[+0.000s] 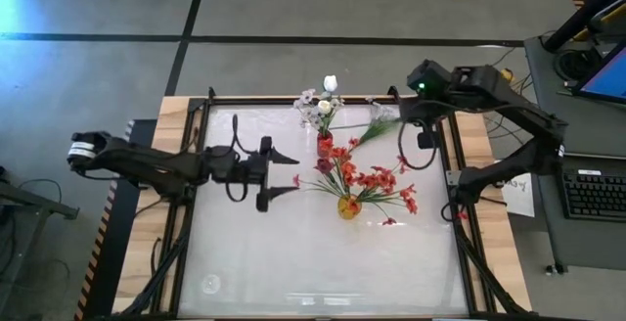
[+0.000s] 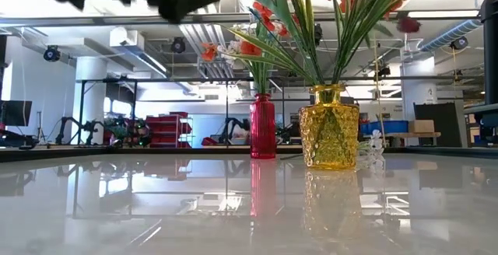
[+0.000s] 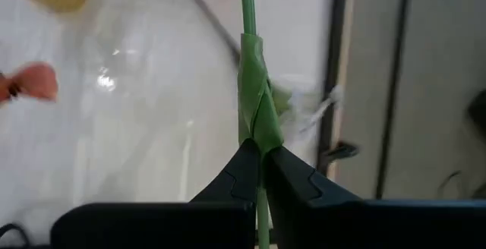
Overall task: Sort flowers into vase by color
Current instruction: Put the red flower into the yellow vase
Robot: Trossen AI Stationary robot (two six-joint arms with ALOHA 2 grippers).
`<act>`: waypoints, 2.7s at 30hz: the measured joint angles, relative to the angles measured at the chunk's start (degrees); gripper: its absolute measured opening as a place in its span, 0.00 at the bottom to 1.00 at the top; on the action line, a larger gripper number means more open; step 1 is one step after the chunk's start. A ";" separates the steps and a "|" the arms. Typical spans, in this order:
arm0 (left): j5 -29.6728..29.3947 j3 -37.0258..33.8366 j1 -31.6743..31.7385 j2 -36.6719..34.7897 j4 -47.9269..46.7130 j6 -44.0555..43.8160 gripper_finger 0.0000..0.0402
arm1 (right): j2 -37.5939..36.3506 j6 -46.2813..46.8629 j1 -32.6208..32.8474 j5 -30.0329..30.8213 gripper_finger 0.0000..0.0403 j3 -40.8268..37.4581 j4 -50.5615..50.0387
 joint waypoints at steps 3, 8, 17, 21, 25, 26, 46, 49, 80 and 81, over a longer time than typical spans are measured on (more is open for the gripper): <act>-5.42 5.58 -3.19 0.18 -5.45 3.37 0.76 | 0.02 -2.51 2.68 4.18 0.02 3.78 0.24; -6.63 17.54 -4.01 0.48 -19.91 1.18 0.76 | 0.04 -12.23 10.13 17.73 0.02 6.98 3.92; -1.27 35.85 -3.92 0.82 -39.16 -5.37 0.76 | 1.14 -38.82 28.14 41.54 0.02 7.43 16.52; -0.58 43.35 -3.88 2.29 -44.72 -7.98 0.76 | 2.10 -49.48 33.69 47.54 0.02 7.47 27.23; -0.59 48.29 -3.85 5.20 -49.14 -7.93 0.76 | 2.80 -57.70 37.21 48.57 0.02 7.47 34.72; -0.57 49.16 -3.85 6.08 -49.76 -7.93 0.76 | 2.98 -59.47 37.79 48.79 0.02 7.33 36.21; -4.67 59.00 -2.43 17.22 -61.49 -9.22 0.76 | 9.81 -83.93 38.99 49.27 0.02 7.60 52.93; -7.15 59.07 -2.28 16.50 -62.34 -9.39 0.76 | 9.73 -83.93 39.27 49.16 0.02 7.60 53.10; -8.63 58.75 -5.51 18.55 -60.62 -5.37 0.00 | 11.04 -76.40 40.22 41.65 0.37 7.58 62.40; -11.31 58.27 -6.57 18.12 -59.90 -4.29 0.00 | 11.04 -76.36 40.48 41.69 0.39 7.58 62.42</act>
